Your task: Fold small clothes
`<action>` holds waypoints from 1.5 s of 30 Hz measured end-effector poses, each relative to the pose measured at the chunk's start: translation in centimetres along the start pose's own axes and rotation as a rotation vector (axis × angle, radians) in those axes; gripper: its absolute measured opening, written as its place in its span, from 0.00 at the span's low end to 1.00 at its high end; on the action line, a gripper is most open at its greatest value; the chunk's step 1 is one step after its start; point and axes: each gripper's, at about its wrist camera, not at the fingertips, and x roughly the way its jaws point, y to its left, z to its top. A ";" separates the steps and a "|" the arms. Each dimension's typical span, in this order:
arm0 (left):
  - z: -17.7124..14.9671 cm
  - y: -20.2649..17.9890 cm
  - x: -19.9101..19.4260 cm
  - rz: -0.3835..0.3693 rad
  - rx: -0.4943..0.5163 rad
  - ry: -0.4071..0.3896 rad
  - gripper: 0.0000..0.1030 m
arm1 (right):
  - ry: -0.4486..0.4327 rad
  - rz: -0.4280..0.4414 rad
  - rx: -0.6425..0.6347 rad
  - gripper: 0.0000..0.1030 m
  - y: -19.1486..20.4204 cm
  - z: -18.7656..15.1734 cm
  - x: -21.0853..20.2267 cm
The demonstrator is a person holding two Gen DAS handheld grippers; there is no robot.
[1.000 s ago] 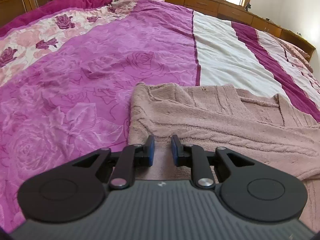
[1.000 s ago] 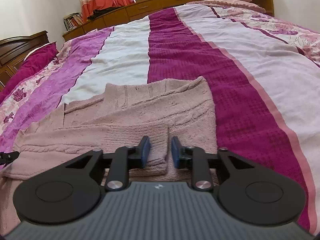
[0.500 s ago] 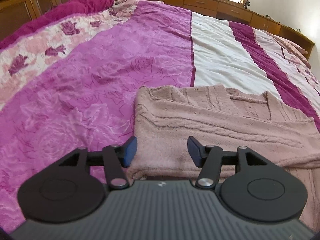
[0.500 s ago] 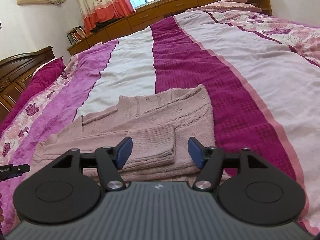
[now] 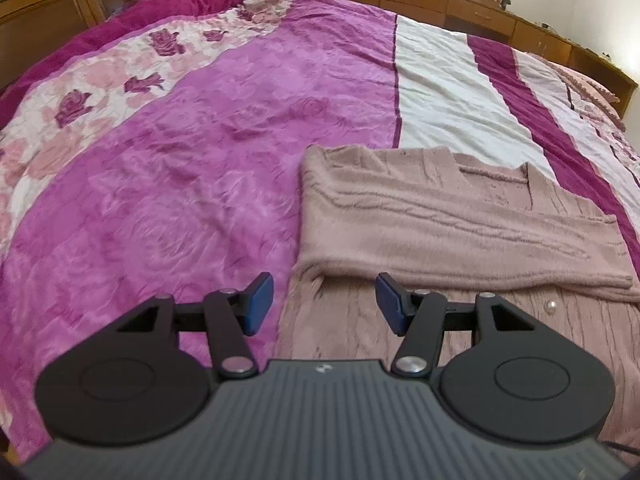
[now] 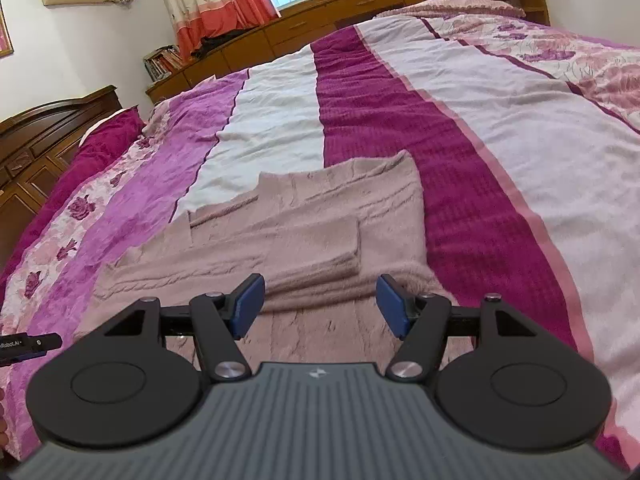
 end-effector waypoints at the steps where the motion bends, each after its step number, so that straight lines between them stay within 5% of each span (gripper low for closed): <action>1: -0.2 0.1 -0.3 0.001 -0.003 0.003 0.56 | 0.004 0.004 0.001 0.67 0.0 -0.1 -0.2; 15: -3.8 0.6 -4.3 0.008 0.007 0.028 0.57 | 0.025 0.022 -0.021 0.67 -0.1 -2.2 -4.8; 32: -7.2 2.6 -6.6 0.024 -0.023 0.100 0.57 | 0.171 -0.034 -0.012 0.67 -3.0 -4.9 -8.6; 45: -8.7 2.5 -6.0 -0.079 -0.062 0.200 0.57 | 0.211 -0.089 -0.031 0.67 -2.9 -5.4 -9.2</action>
